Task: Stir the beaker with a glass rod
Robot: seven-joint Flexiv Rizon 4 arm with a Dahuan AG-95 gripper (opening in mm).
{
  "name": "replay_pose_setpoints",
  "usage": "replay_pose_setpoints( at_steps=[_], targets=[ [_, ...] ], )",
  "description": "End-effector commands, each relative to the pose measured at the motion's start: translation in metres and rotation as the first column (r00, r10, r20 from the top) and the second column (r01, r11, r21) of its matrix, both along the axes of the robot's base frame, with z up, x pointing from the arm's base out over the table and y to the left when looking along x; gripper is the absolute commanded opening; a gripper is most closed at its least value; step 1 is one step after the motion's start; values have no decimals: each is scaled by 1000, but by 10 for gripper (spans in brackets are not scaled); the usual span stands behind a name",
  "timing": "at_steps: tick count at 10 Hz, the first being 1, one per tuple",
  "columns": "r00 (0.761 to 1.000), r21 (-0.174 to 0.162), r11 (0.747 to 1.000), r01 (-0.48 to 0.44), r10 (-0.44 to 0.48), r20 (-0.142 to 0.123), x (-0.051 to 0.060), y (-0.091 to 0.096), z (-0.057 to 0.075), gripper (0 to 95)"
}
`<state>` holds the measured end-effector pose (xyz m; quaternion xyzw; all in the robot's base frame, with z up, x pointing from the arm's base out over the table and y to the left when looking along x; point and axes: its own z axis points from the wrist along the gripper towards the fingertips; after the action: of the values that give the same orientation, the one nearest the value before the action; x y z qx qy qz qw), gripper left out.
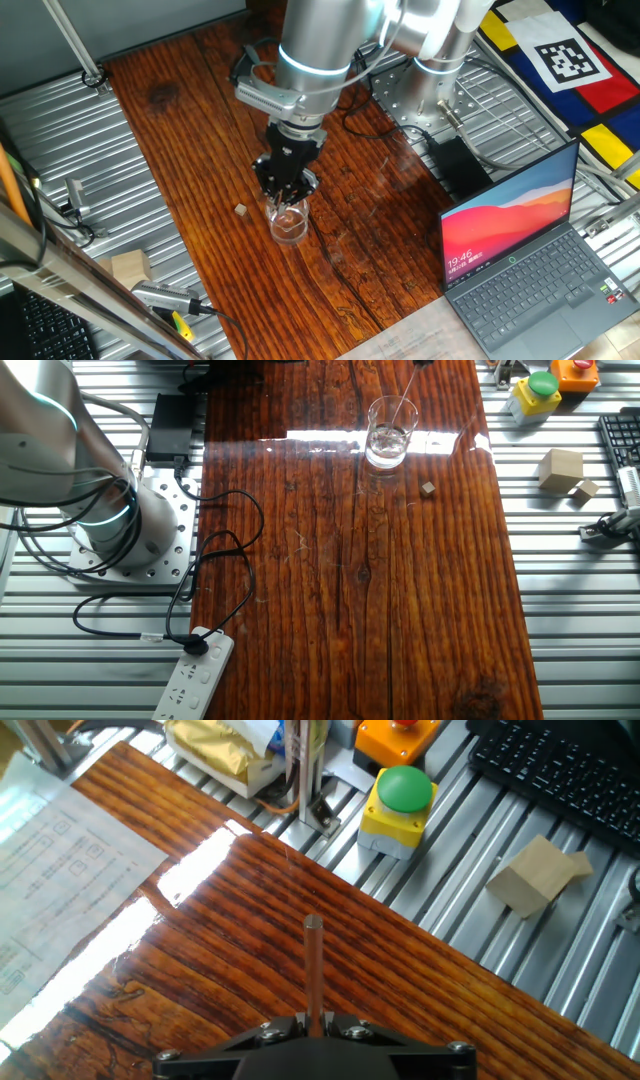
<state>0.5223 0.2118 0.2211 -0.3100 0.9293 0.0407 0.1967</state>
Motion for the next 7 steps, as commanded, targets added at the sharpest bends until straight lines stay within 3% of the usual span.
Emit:
replay_pose_setpoints(
  at_steps=[1,4,7],
  targets=[
    [1000,7,1000,4,-4,3,0,0,0,0],
    [1000,23,1000,13,-13,24,-2,-1,1,0],
    [999,42,999,33,-34,22,-3,-3,2,0]
  ],
)
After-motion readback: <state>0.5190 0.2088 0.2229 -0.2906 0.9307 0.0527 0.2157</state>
